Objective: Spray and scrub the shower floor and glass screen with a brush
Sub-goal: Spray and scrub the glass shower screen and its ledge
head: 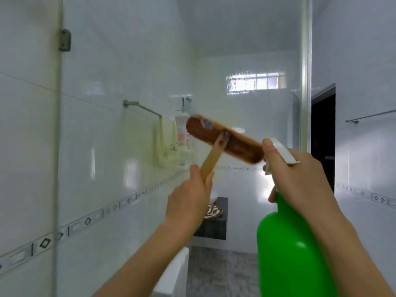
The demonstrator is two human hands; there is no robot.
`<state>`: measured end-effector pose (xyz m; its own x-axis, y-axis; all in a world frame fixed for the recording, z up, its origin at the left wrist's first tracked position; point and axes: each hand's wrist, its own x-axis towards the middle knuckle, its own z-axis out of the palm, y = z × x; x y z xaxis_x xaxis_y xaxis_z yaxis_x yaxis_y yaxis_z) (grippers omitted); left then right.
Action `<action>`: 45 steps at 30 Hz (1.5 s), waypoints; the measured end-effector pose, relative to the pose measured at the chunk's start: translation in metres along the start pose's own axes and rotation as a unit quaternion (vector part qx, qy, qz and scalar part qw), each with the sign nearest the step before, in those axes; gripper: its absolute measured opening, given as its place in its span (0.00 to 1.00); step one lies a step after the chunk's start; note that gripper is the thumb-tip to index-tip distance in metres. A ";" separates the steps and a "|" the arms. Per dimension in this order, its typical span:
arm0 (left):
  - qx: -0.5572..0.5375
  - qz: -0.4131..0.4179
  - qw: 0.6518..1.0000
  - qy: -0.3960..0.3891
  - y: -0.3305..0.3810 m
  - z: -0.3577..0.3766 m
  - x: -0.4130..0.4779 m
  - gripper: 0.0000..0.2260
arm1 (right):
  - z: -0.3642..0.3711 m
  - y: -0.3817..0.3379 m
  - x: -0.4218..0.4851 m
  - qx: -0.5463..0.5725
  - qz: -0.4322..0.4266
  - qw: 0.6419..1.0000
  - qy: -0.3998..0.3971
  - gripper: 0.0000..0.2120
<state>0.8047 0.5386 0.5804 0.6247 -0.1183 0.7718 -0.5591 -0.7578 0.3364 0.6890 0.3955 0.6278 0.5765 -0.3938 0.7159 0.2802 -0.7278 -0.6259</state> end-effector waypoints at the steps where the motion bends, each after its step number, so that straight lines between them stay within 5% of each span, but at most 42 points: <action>1: -0.009 0.004 0.999 0.036 0.002 -0.010 0.019 0.19 | 0.001 0.000 0.000 0.003 -0.005 1.000 0.000 0.28; 6: -0.041 -0.080 0.986 0.138 -0.012 -0.050 0.094 0.20 | 0.011 -0.007 0.002 0.020 -0.011 1.000 -0.006 0.31; 12: 0.036 -0.101 0.993 -0.046 -0.058 0.011 -0.065 0.15 | 0.035 -0.007 -0.002 0.018 -0.011 0.999 -0.045 0.30; 20: -0.060 -0.143 0.979 0.133 -0.082 -0.068 0.085 0.18 | 0.064 -0.024 -0.002 0.052 -0.010 0.997 -0.059 0.31; 26: -0.024 -0.173 0.985 0.004 -0.111 -0.006 -0.073 0.21 | 0.081 -0.024 -0.013 0.042 -0.016 0.995 -0.089 0.32; 33: -0.069 -0.170 0.975 0.122 -0.115 -0.075 0.081 0.20 | 0.095 -0.037 -0.012 0.046 -0.036 0.995 -0.084 0.33; 40: -0.052 -0.185 0.981 0.005 -0.136 -0.005 -0.083 0.18 | 0.109 -0.029 -0.022 0.051 -0.023 0.993 -0.106 0.29; 45: -0.050 -0.237 0.966 0.086 -0.173 -0.057 0.006 0.21 | 0.120 -0.039 -0.020 0.074 -0.034 0.993 -0.091 0.28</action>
<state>0.8744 0.7054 0.5572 0.7283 0.3419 0.5939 -0.2885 -0.6332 0.7182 0.7585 0.4990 0.6005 0.6783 -0.2286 0.6983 0.4245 -0.6537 -0.6264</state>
